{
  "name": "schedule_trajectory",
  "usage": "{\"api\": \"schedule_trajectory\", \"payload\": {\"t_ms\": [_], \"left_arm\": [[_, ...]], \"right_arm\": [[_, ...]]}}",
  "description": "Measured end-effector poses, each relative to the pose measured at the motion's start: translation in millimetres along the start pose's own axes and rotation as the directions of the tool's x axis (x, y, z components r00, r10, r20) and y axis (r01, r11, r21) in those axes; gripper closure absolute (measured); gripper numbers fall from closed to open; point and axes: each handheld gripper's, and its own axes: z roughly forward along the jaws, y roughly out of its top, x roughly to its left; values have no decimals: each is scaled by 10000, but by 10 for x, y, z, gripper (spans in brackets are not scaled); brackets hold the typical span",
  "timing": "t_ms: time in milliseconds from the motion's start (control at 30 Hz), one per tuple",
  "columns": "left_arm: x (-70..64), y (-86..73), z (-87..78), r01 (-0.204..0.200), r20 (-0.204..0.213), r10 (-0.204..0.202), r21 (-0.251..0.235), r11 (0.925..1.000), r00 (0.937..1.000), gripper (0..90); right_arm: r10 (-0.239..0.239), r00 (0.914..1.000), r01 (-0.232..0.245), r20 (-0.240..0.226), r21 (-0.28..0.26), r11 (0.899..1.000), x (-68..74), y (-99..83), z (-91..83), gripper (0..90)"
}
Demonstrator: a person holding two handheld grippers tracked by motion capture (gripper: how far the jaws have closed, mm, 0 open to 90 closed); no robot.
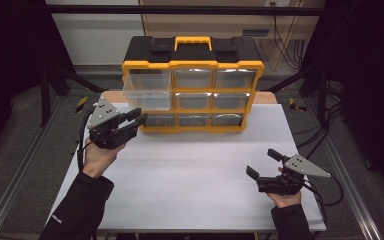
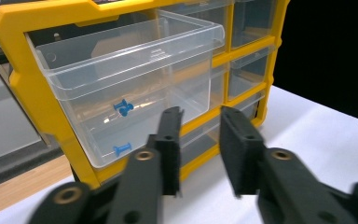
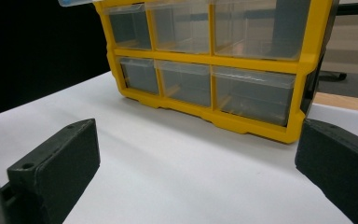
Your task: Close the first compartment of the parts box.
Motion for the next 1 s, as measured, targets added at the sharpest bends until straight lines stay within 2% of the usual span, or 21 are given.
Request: {"api": "schedule_trajectory", "payload": {"t_ms": [33, 200, 367, 467, 833, 1000], "left_arm": [[11, 0, 17, -56, 2, 56, -93, 9999, 10000, 750], [25, -7, 76, -145, 17, 145, 90, 9999, 9999, 845], [40, 13, 132, -334, 6, 334, 108, 9994, 9994, 890], [50, 32, 174, -317, 45, 317, 101, 9994, 9995, 892], [86, 82, 355, -667, -60, 669, 334, 9972, 9977, 893], [147, 90, 401, -539, -46, 541, 370, 9979, 9985, 893]], "right_arm": [[14, 10000, -14, 7, 10, 10000, 2, 0, 0, 4], [-78, 10000, 78, -48, 34, 10000, -5, -4, -1, 4], [-88, 9999, 89, -76, 68, 9999, -3, -9, 9, 4], [-17, 10000, 18, -78, 95, 10000, 2, -9, 11, 4], [-108, 9999, 108, -38, 85, 9999, -2, -13, 18, 4], [-89, 10000, 89, -7, 127, 9999, 0, -13, 18, 4]]}}
